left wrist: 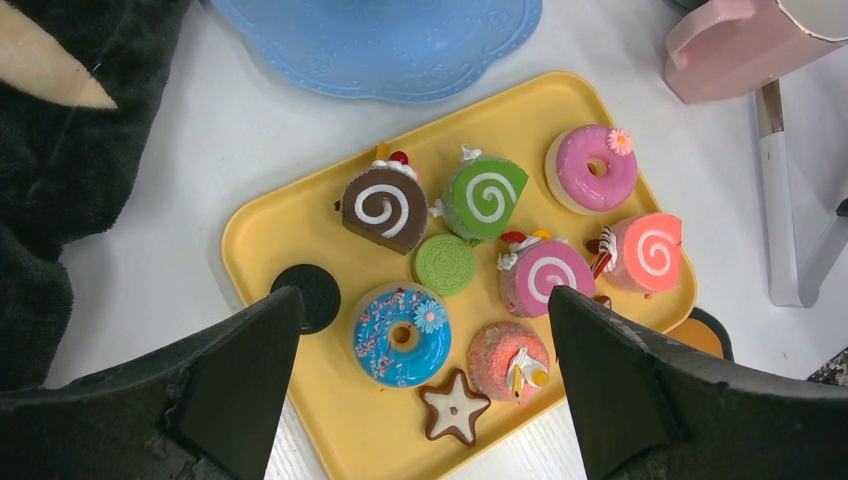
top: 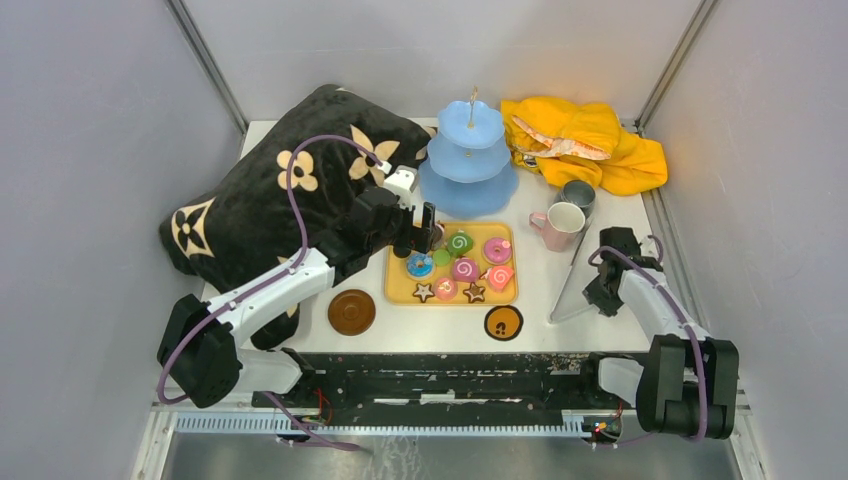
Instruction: Serve the afternoon tea
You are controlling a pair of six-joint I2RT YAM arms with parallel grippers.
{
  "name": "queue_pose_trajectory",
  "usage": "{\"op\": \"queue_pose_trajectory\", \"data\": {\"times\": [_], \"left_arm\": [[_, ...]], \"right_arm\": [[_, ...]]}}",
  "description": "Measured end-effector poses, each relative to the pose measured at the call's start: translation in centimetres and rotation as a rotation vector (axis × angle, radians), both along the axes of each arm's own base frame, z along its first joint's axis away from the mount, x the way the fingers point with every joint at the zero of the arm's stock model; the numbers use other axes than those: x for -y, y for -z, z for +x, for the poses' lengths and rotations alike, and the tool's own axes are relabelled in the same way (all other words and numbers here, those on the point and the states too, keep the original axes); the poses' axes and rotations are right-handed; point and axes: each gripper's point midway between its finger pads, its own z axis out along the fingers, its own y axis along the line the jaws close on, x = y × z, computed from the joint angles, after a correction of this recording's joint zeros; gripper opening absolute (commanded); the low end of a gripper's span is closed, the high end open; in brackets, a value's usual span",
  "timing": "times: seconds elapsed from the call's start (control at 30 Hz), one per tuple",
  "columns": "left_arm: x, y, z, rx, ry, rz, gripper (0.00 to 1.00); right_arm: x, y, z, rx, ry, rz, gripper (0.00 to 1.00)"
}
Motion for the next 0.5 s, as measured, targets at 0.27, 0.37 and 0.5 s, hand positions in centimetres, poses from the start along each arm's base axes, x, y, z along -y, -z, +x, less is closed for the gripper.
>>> {"op": "queue_pose_trajectory", "data": {"times": [0.27, 0.37, 0.5], "left_arm": [[0.3, -0.1, -0.2, -0.005, 0.015, -0.006, 0.99], [0.4, -0.1, -0.2, -0.007, 0.022, -0.010, 0.99], [0.4, 0.0, -0.3, -0.011, 0.023, -0.008, 0.99]], "right_arm": [[1.3, -0.3, 0.7, -0.021, -0.033, -0.011, 0.73], [1.2, -1.1, 1.5, 0.003, -0.064, -0.009, 0.94], [0.5, -3.1, 2.2, 0.093, -0.113, 0.013, 0.99]]}}
